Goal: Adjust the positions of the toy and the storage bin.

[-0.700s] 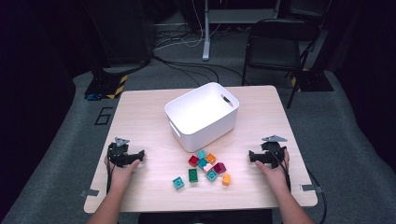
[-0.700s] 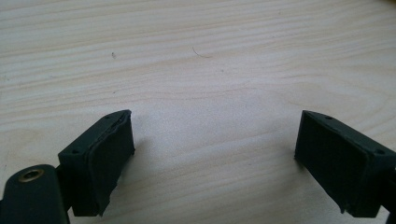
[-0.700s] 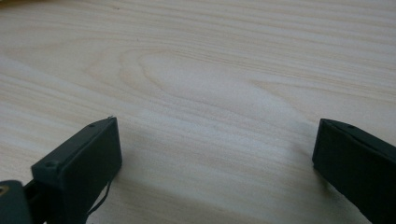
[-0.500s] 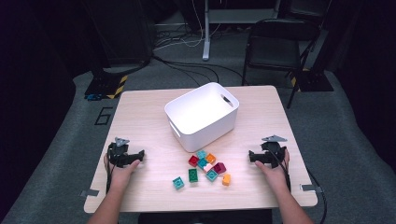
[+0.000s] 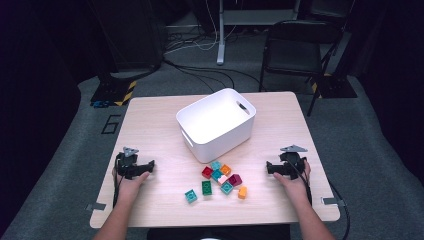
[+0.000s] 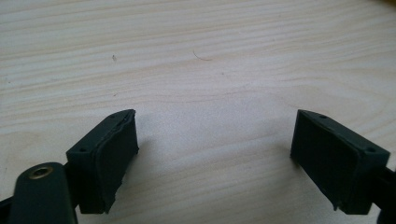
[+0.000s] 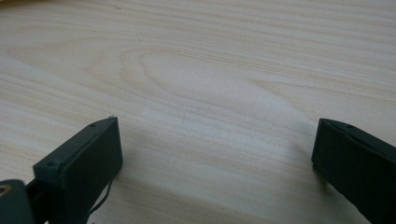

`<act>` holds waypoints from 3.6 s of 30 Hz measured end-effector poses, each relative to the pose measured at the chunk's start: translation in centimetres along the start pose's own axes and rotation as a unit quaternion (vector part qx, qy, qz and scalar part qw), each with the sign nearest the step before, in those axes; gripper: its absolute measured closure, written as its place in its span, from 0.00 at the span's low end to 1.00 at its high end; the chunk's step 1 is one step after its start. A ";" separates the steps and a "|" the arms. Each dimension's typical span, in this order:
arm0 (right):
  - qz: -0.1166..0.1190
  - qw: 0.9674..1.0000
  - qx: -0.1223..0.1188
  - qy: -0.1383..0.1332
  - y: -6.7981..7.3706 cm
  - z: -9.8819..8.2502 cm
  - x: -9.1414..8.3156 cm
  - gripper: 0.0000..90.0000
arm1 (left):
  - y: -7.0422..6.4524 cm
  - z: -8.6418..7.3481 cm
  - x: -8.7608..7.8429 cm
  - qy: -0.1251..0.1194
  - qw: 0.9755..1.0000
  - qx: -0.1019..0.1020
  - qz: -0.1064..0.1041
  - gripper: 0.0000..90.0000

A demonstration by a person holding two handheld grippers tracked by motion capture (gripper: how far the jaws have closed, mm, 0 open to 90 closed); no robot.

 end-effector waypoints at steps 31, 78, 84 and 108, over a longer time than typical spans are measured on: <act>0.011 1.000 -0.008 -0.027 1.7 1.1 -2.0 0.33 | -0.8 2.0 -2.5 -0.014 1.000 -0.021 -0.008 0.48; 0.012 0.999 -0.006 -0.037 2.0 0.5 -2.8 0.40 | -11.2 12.7 -6.3 -0.044 0.994 0.045 -0.093 0.51; 0.014 0.999 -0.006 -0.035 2.0 0.5 -2.7 0.40 | -12.1 13.8 -6.5 -0.051 0.993 0.031 -0.106 0.51; 0.031 0.998 -0.010 -0.045 2.4 0.7 -2.8 0.39 | -15.1 14.3 -4.1 -0.027 0.994 0.044 -0.094 0.47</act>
Point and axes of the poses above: each handheld gripper's, and its own axes: x roughly forward along the jaws, z roughly out of its top, y roughly to its left, the point moved 2 cm from there along x, roughly forward along the jaws, and after that the axes turned 1 degree about -y, right-handed, at the moved point
